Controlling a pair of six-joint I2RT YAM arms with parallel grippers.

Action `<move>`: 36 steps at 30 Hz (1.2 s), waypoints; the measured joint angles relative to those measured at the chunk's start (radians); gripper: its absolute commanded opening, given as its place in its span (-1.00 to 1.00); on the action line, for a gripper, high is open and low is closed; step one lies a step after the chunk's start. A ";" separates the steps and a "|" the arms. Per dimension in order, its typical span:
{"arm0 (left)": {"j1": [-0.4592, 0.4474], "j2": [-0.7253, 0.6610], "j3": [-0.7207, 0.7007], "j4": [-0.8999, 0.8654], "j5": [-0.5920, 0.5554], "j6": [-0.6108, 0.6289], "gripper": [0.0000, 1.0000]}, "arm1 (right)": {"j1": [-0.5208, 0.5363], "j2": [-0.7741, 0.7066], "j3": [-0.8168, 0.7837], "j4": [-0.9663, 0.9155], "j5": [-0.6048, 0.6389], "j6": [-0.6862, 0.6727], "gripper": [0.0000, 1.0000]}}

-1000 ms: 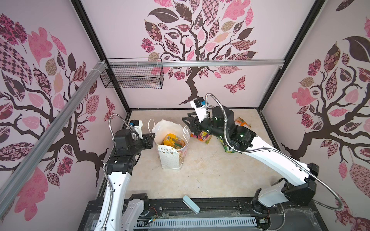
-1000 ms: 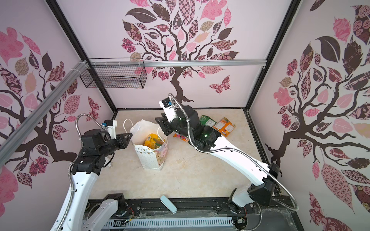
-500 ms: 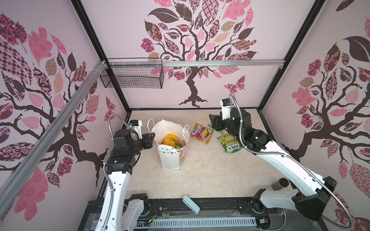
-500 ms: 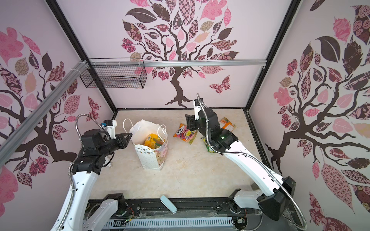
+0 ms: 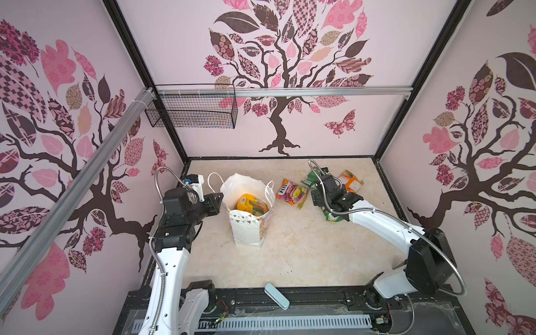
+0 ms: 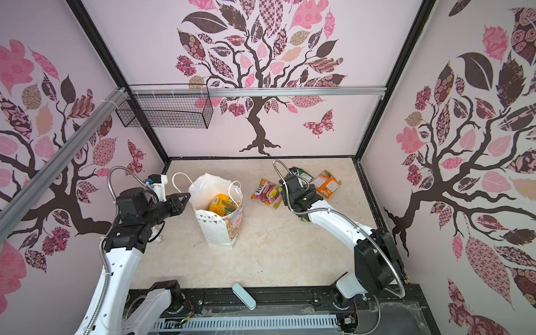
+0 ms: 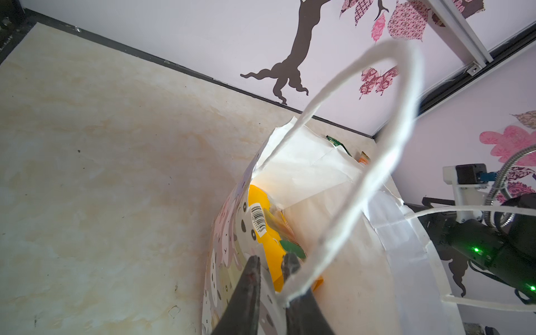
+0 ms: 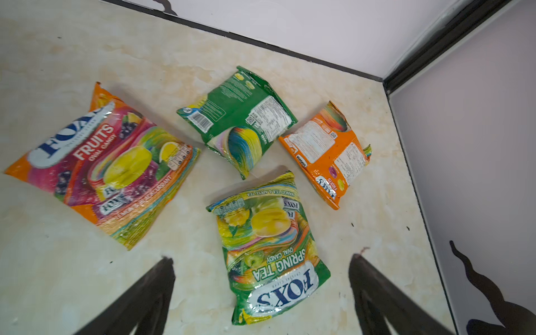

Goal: Place the snacks into the paper bag
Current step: Pick up the snack from the middle-right of the table.

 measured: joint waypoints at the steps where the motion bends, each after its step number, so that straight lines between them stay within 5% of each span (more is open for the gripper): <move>1: 0.000 0.001 0.000 0.000 0.001 0.000 -0.61 | -0.010 0.018 0.000 0.001 0.002 -0.001 0.93; 36: 0.010 0.009 0.000 0.000 0.008 -0.003 -0.61 | -0.024 0.370 0.071 0.058 -0.030 -0.103 0.76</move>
